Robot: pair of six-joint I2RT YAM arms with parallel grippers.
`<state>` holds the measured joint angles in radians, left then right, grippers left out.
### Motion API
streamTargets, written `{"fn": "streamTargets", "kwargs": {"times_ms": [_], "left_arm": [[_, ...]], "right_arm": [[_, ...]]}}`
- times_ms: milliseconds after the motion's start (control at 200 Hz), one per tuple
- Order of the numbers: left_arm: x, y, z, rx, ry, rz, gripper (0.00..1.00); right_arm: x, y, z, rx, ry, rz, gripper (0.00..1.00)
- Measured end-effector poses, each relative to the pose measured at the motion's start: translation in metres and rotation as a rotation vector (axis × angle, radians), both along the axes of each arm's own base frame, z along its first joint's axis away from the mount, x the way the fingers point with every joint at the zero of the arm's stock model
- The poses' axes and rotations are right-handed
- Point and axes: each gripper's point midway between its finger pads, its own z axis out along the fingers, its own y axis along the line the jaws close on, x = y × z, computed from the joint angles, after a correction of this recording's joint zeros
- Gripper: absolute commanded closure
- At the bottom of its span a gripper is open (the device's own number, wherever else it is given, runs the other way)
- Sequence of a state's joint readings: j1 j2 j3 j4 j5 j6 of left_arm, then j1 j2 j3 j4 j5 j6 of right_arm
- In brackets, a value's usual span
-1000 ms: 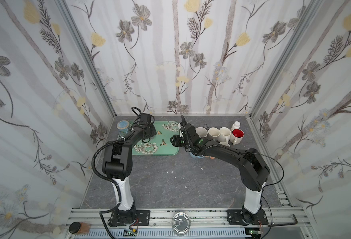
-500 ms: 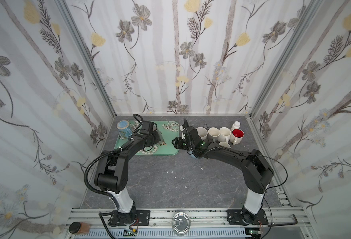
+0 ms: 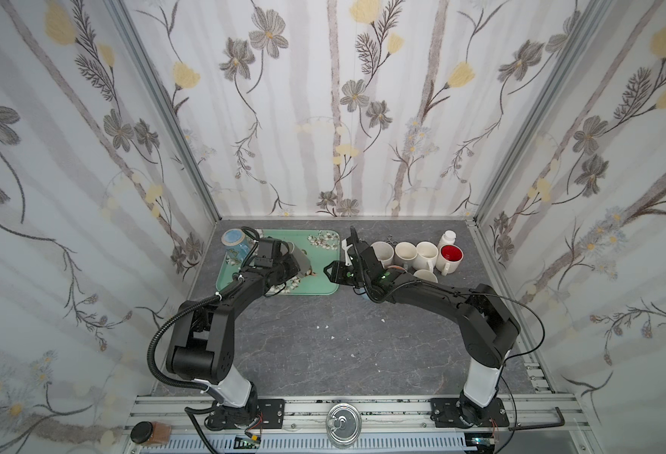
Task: Turn the mug right side up
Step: 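Lift the grey mug with the left gripper while the right gripper grasps its handle, then hold the grey mug with both grippers and rotate it mouth-up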
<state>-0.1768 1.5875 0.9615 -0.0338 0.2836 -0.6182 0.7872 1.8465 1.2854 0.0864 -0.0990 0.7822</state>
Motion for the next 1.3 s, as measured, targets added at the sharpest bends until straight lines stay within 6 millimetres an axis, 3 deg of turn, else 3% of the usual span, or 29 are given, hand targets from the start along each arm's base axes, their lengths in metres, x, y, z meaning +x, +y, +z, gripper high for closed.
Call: {"fn": "streamTargets", "kwargs": {"times_ms": [230, 535, 894, 1094, 1299], "left_arm": [[-0.009, 0.005, 0.037, -0.124, -0.132, -0.015, 1.0], [-0.019, 0.023, 0.117, -0.271, -0.395, 0.007, 1.0], [-0.045, 0.02, 0.213, -0.474, -0.694, -0.07, 1.0], [-0.062, 0.013, 0.243, -0.588, -0.782, -0.129, 1.0], [-0.076, 0.01, 0.26, -0.665, -0.822, -0.163, 1.0]], "right_arm": [[-0.003, 0.0, 0.017, 0.05, -0.012, -0.003, 0.53], [-0.011, 0.002, 0.083, 0.215, -0.13, 0.019, 0.53], [-0.028, 0.034, 0.151, 0.482, -0.204, 0.193, 0.52], [-0.034, 0.051, 0.174, 0.592, -0.199, 0.28, 0.52], [-0.033, 0.06, 0.196, 0.644, -0.217, 0.327, 0.51]]}}
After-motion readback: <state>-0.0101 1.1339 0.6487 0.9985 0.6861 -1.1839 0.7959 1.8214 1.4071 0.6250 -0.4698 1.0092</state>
